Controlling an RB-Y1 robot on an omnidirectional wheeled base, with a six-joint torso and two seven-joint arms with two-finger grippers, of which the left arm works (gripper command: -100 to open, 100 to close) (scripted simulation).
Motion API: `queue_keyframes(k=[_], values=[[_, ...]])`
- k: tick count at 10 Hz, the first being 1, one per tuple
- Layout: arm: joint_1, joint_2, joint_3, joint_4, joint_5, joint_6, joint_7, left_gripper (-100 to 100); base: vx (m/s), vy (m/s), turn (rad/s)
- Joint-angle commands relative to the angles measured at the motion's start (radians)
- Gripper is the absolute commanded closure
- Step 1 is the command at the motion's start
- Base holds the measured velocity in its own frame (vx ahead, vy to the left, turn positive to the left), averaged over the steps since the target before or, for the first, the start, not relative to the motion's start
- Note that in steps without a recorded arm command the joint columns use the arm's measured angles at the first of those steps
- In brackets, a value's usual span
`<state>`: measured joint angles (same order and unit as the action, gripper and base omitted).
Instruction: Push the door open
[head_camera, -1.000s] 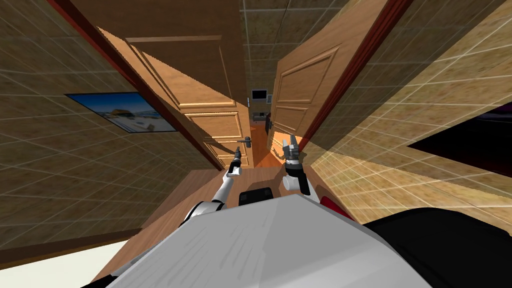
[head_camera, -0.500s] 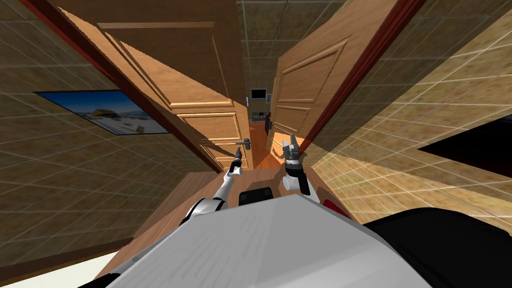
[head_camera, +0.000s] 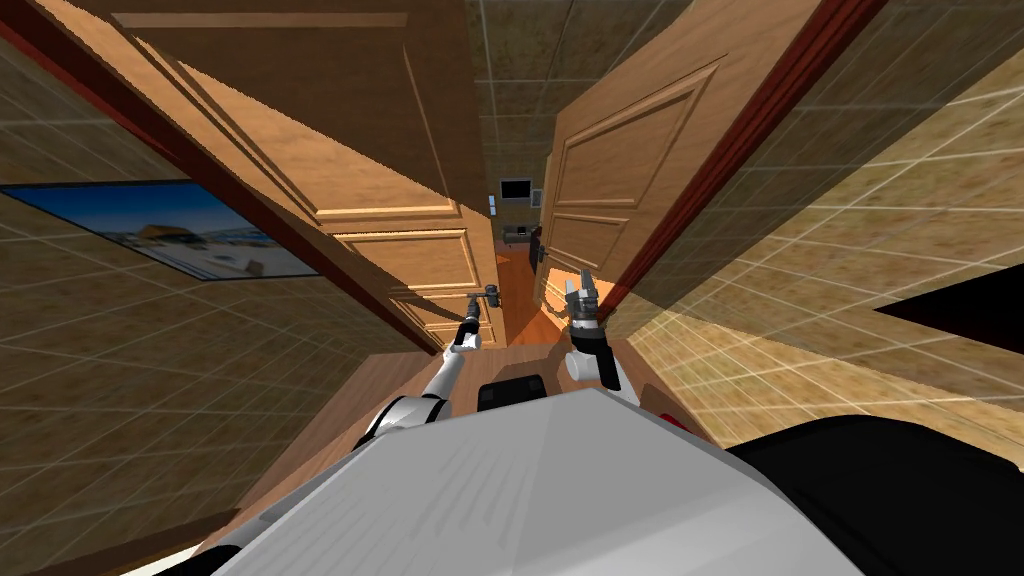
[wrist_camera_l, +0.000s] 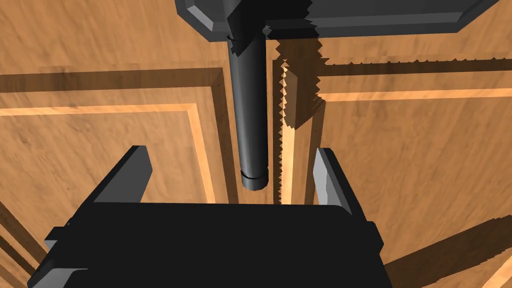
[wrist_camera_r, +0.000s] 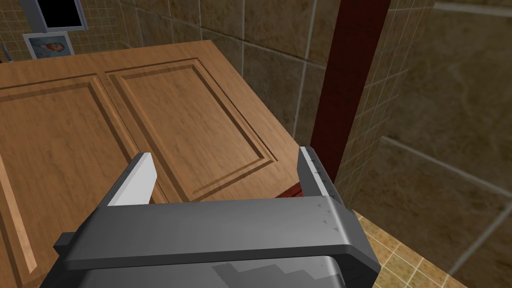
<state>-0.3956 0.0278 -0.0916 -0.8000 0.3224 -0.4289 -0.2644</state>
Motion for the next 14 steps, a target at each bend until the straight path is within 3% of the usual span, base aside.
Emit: queue_keyframes(k=[1, 4, 5, 6, 11, 12, 14], values=[[0.001, -0.004, 0.004, -0.003, 0.000, 0.005, -0.001, -100, 0.215, -0.029, -0.022], [-0.002, -0.042, 0.010, 0.002, 0.001, 0.004, 0.000, -100, 0.193, -0.021, -0.018], [-0.011, -0.033, 0.008, 0.020, 0.001, -0.006, 0.003, -100, 0.074, 0.002, 0.000], [-0.011, -0.033, 0.008, 0.020, 0.001, -0.006, 0.003, 100, -0.015, -0.004, 0.004], [-0.011, -0.033, 0.008, 0.020, 0.001, -0.006, 0.003, 100, -0.011, 0.001, -0.002], [-0.011, -0.017, 0.021, 0.022, 0.006, -0.005, -0.001, 100, 0.075, -0.066, 0.024], [-0.011, -0.003, 0.035, 0.023, 0.011, -0.005, -0.006, 100, 0.164, -0.089, 0.051]])
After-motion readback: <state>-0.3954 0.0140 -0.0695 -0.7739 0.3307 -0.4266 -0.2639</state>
